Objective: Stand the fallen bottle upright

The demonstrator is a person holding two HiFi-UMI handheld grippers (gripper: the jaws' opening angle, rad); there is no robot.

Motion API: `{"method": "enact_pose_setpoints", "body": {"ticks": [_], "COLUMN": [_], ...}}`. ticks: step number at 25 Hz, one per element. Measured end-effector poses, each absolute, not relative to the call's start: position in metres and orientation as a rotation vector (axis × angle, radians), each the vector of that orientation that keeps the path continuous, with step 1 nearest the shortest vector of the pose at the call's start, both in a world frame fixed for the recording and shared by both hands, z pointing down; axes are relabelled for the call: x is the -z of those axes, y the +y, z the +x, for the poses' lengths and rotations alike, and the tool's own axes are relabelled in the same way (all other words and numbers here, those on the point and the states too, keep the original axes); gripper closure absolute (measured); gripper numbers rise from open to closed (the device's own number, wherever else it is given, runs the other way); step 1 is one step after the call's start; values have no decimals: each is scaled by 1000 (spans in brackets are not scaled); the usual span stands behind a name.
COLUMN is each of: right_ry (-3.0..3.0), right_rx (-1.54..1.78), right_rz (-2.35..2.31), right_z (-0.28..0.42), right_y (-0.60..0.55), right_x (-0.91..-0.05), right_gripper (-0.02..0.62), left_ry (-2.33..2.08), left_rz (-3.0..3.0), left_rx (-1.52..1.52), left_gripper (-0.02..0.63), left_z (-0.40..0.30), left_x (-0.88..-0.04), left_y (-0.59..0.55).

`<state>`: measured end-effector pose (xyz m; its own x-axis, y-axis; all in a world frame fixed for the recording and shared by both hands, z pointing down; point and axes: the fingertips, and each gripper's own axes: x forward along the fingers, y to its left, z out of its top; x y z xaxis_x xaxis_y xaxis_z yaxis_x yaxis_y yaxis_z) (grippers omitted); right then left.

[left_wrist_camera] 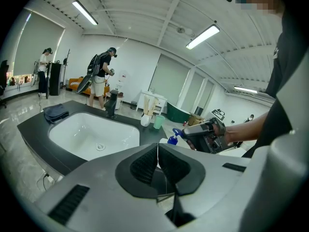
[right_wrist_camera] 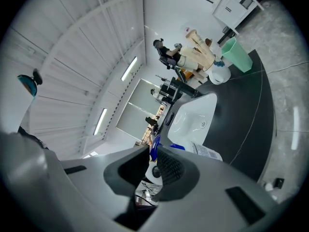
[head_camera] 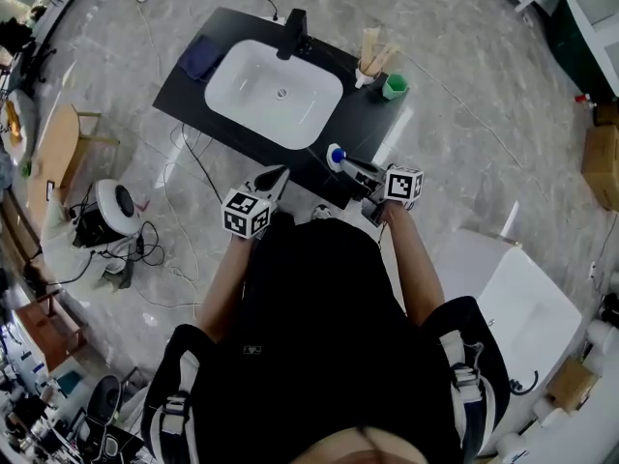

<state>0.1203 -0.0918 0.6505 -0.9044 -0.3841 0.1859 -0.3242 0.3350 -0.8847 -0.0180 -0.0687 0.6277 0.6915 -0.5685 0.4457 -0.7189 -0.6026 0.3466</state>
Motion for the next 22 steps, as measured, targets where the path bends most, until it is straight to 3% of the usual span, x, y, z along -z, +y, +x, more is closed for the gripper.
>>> {"method": "enact_pose_setpoints", "body": {"ticks": [3, 8, 15, 22], "right_ry": [2538, 2573, 2695, 3339], "right_rx": [1629, 1621, 1561, 939], "right_rz": [-666, -651, -725, -1011], "right_z": [119, 121, 134, 143], "right_y": [-91, -88, -76, -56], "right_x": [-647, -653, -654, -667], "right_gripper": [490, 433, 425, 516], "left_ry": [-1001, -1021, -1026, -1012], "left_rz": [2389, 2382, 2380, 2384], "left_rx": [-395, -387, -379, -385], "left_gripper": [591, 591, 591, 591], "left_z": [-17, -17, -15, -13], "left_x": [-628, -630, -627, -628], "left_y": [-65, -61, -53, -45]}}
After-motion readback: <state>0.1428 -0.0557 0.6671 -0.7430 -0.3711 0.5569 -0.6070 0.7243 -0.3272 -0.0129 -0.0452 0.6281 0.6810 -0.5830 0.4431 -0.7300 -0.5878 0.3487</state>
